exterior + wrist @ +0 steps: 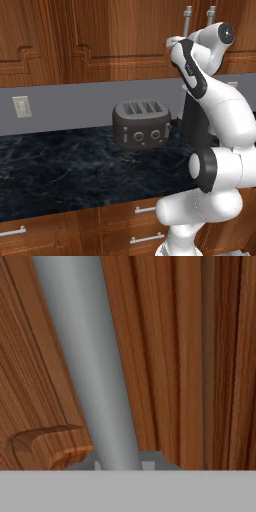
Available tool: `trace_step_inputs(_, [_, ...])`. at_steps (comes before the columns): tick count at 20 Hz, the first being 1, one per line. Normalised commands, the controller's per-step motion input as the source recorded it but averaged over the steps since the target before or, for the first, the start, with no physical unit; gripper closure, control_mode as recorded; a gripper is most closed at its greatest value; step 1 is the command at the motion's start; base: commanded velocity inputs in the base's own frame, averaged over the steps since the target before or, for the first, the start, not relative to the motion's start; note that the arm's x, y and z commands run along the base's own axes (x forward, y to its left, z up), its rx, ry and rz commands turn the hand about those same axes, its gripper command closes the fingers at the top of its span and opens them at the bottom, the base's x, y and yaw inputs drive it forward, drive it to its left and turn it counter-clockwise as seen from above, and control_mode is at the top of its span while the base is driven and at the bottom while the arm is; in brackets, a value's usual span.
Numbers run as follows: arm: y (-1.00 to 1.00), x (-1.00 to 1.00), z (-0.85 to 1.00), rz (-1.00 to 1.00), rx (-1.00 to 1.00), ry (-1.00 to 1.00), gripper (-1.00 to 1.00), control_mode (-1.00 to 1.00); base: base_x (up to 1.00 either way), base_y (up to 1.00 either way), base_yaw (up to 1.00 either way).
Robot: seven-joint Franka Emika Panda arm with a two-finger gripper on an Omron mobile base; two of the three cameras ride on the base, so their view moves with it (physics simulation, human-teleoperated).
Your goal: Open the cabinet. Pick the spray and place it next to the sink. Then close the cabinet.
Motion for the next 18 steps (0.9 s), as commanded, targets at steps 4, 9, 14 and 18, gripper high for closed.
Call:
trace_step_inputs(4, [0.00,-0.58,0.01,0.03,0.00,-0.07,1.00,-1.00,0.00,0.00,0.00])
trace_step_inputs(9, [0.04,-0.78,0.06,0.08,0.00,-0.10,1.00,-1.00,0.00,0.00,0.00])
trace_step_inputs(14, [0.18,-0.63,0.08,0.06,0.00,-0.09,1.00,-1.00,0.00,0.00,0.00])
trace_step_inputs(18, [0.28,-0.54,0.04,0.03,0.00,-0.07,1.00,-1.00,0.00,0.00,0.00])
